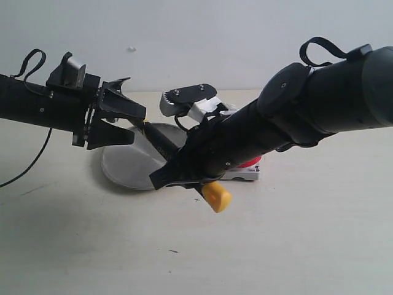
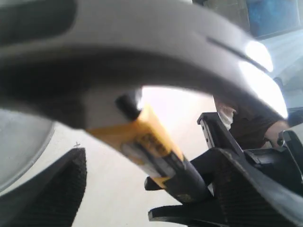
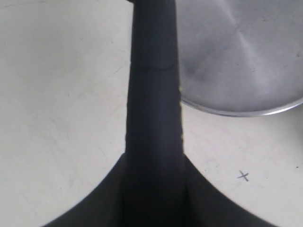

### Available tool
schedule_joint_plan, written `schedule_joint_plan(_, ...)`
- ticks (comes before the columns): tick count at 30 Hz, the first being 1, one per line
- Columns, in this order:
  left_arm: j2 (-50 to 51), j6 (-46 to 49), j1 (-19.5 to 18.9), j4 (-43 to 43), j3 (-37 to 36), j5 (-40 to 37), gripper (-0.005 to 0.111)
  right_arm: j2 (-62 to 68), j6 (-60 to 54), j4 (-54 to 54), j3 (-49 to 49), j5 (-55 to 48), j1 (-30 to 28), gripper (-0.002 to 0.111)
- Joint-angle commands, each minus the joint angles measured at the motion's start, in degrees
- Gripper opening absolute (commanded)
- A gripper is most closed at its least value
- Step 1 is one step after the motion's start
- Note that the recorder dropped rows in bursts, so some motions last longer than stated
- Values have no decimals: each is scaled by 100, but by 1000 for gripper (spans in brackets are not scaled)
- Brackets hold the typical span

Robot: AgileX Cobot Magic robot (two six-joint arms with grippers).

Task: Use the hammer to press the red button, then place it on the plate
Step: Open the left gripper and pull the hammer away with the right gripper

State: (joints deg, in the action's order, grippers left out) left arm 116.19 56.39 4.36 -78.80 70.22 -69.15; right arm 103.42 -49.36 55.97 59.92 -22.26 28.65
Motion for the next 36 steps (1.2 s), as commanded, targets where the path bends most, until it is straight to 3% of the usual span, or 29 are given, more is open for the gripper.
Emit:
schedule_joint_plan(1,-78,12,24,23,41,-82,73,-145,14,75,52,552,-1,0)
schedule_joint_plan(6,-78,12,-42,34,41,-82,73,-145,291,-29,52,640,-119,0)
schedule_joint_plan(13,-111,-265,-203,386,41,-82,71,-169,1876,-1685,52,588,-460,0)
schedule_joint_plan(16,-111,-417,-332,454,41,-82,50,-329,2198,-2086,52,430,-581,0)
schedule_joint_plan(20,-216,-295,-458,415,41,-82,2,-793,2703,-2734,42,229,-617,0)
schedule_joint_plan(28,-1123,249,-660,74,-705,-82,1,-1610,5259,-5597,2,-780,-617,0)
schedule_joint_plan(32,-1923,562,-848,-289,-1536,-82,1,-2056,5365,-5843,-451,-694,-617,0)
schedule_joint_plan(36,-3356,1031,-1134,-782,-2824,715,1,-2449,5411,-5929,-961,-581,-617,0)
